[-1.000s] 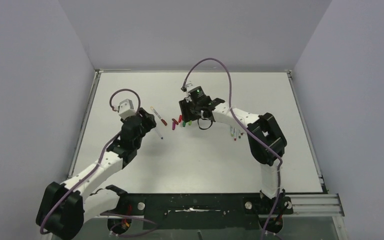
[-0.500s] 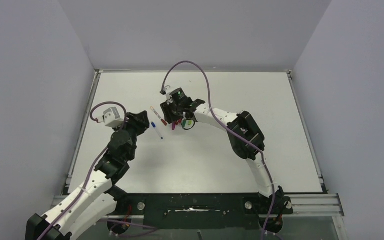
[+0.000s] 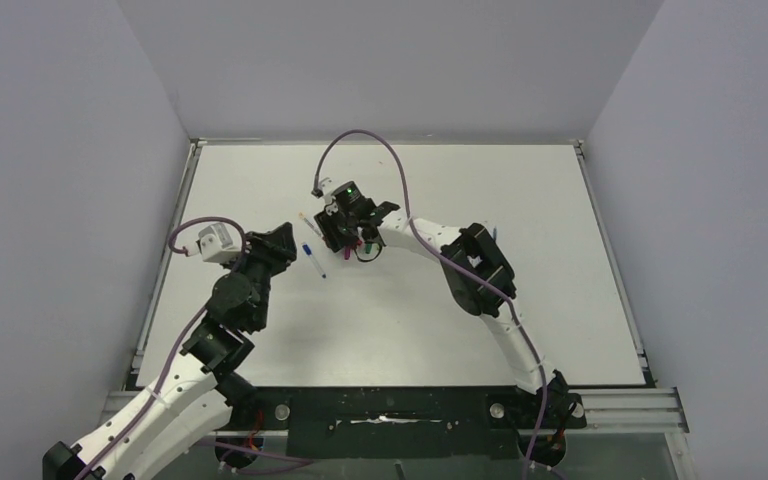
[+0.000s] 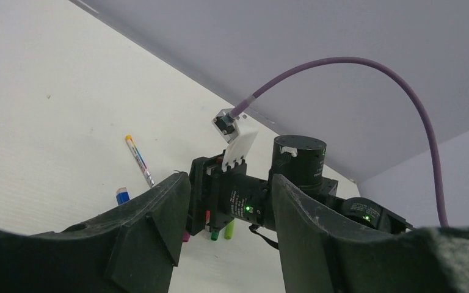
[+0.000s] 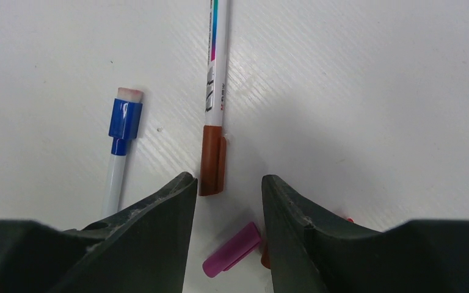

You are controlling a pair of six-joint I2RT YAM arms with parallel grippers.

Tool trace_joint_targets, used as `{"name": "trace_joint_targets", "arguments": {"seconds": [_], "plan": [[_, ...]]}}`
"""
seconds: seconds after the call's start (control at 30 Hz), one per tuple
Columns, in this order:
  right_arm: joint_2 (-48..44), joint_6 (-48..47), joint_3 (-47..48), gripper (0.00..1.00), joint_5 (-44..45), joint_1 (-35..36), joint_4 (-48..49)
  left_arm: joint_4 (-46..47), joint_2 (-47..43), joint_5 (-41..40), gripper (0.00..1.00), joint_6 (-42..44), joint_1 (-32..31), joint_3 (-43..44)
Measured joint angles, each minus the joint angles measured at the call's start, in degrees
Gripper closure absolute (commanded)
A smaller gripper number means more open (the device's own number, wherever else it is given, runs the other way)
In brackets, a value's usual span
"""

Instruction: Open the pen caps

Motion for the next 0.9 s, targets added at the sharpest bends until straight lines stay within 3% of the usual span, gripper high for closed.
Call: {"name": "trace_joint_targets", "arguments": {"seconds": [0.67,0.8,0.9], "plan": [[3.93,-1.97,5.18,0.62,0.26,0.85,-0.94,0.02,-0.09,-1.53,0.49,1.25,-1.05,-0.09],[4.79,-2.43,6.60,0.84,0.81,0.92,-1.36,0.02,0.07,-1.62,0.49,1.27,-1.07,-0.09],[4.79,-2.97,6.62,0.94,1.42,0.92,-1.68,0.02,0.07,-1.73,0.49,1.29,-1.14,-0.11]]}}
